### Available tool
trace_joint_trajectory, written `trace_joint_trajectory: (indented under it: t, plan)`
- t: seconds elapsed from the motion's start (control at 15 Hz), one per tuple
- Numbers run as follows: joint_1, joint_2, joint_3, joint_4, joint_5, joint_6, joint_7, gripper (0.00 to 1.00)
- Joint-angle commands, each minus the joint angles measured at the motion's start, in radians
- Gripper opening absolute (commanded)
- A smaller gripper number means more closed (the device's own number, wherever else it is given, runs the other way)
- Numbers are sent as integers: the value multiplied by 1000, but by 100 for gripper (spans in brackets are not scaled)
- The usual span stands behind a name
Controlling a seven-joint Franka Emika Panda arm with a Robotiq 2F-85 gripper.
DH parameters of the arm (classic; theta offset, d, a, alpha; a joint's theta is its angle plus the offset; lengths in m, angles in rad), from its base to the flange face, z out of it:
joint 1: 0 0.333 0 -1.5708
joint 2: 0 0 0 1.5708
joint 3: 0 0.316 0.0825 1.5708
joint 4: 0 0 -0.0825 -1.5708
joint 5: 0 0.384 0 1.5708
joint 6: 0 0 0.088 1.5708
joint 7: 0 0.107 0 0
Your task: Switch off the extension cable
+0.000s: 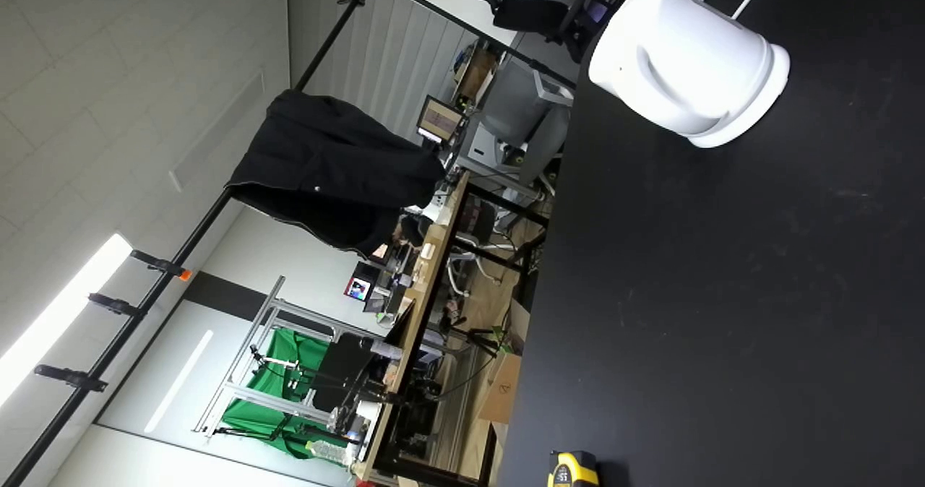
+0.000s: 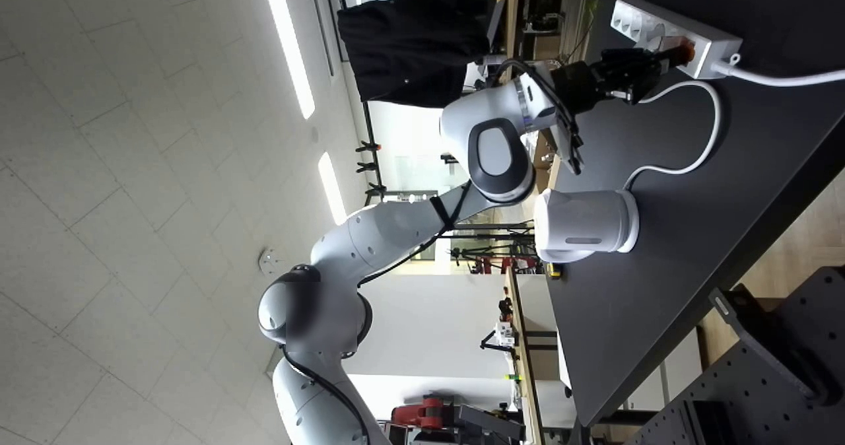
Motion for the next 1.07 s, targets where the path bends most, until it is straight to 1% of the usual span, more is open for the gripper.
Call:
trace_joint_trajectory:
  t: [0.0, 0.2, 0.47, 0.53, 0.6, 0.73, 0.8, 1.0]
  plan:
    - [103, -76, -71, -109, -19, 33, 66, 0]
    - [255, -150, -207, -178, -53, 20, 109, 0]
    - [518, -247, -458, -260, -150, -17, 150, 0]
    - [584, -259, -521, -276, -183, -22, 157, 26]
    - [657, -265, -589, -292, -212, -34, 172, 26]
    - [786, -278, -707, -324, -261, -58, 182, 39]
    - [846, -275, -765, -345, -281, -62, 171, 47]
    - [1000, -262, -912, -404, -272, -72, 147, 67]
